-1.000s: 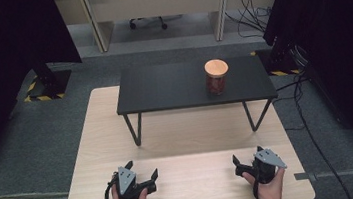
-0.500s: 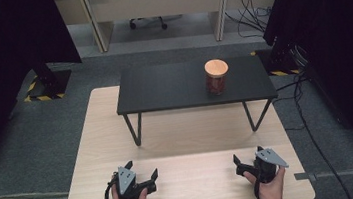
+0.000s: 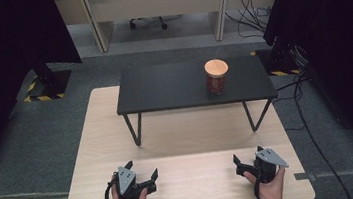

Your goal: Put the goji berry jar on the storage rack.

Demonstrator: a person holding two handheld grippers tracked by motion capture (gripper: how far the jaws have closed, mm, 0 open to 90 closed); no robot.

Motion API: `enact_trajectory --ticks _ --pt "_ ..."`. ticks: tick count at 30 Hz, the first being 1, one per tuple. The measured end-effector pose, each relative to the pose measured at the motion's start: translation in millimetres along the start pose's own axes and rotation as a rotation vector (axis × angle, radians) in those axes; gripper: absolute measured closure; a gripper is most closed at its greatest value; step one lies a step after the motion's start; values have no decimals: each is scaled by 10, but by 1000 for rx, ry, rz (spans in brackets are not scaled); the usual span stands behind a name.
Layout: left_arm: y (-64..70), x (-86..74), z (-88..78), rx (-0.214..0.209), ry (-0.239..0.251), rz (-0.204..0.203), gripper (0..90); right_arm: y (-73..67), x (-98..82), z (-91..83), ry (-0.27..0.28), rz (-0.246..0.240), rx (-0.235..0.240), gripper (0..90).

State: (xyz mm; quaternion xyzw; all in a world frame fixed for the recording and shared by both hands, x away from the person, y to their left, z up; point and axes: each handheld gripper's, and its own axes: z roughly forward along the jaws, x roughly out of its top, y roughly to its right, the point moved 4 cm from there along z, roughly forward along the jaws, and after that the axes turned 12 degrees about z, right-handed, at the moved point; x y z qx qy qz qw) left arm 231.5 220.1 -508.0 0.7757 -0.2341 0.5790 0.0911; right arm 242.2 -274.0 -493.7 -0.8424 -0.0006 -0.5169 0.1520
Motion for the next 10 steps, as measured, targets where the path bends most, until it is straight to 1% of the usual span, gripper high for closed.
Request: enact_trajectory --ticks 10 --pt "1 1 0 -1 0 1 21 -3 -1 0 0 -3 1 10"
